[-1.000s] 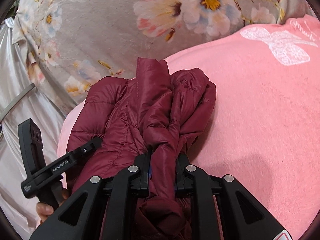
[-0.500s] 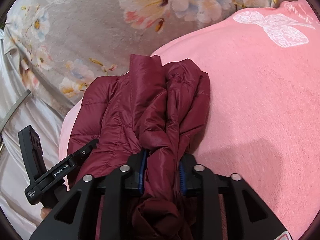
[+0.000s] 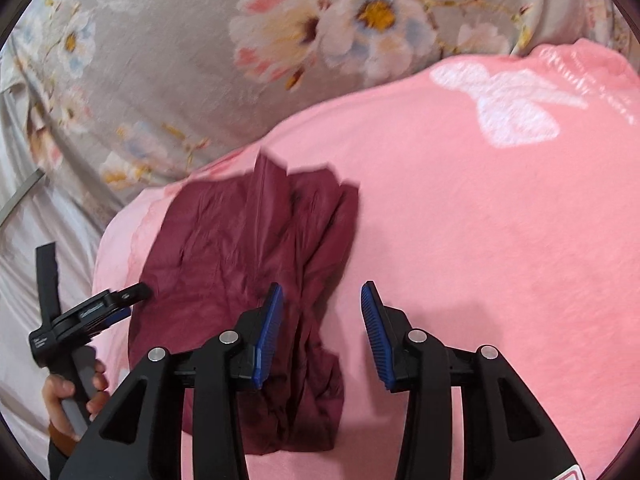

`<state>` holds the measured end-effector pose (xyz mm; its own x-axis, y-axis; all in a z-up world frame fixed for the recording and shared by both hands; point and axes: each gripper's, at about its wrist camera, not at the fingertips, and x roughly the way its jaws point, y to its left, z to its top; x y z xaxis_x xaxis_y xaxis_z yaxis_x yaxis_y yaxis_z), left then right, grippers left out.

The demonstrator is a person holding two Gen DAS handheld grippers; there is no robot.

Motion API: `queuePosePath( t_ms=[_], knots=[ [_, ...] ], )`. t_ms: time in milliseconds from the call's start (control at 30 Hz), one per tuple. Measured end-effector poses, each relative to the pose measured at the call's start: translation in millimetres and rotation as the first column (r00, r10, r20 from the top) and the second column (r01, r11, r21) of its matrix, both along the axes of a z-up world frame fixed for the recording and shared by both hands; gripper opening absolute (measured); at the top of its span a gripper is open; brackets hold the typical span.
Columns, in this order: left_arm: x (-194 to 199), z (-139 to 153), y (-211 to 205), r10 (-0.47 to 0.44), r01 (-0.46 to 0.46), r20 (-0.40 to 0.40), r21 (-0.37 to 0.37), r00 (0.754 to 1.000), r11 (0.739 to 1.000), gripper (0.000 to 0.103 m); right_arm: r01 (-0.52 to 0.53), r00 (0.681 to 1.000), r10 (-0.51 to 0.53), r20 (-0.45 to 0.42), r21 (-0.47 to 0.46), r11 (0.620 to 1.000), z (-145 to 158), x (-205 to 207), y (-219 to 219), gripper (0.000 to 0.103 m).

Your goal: Fold large clothes

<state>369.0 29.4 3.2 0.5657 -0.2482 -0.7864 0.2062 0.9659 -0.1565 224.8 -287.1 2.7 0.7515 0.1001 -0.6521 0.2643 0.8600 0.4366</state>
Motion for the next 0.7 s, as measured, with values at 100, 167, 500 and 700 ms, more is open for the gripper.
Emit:
queuePosePath(
  t_ms=[100,167,500,700],
  knots=[
    [14,23,-7,0.028,-0.028,0.03,0.007,0.999,1.0,0.088,-0.011,1.0,0.011,0.015,0.006,1.0,16,26,-2,0.04],
    [26,36,-20,0.025,-0.026,0.049,0.011,0.998,1.0,0.088,-0.051,0.999,0.051,-0.001,-0.018,0.999,20,54,5,0.028],
    [95,-7,-79,0.033,-0.029,-0.027,0.138,0.999,0.99,0.089,-0.046,0.979,-0.008,-0.202,-0.262,0.964,-26,124,19,0.0],
    [104,-42,-77,0.044,-0.04,-0.04,0.099,0.998,0.994,0.097,-0.042,0.965,-0.019,-0.261,-0.224,0.974,-78,123,4,0.0]
  ],
)
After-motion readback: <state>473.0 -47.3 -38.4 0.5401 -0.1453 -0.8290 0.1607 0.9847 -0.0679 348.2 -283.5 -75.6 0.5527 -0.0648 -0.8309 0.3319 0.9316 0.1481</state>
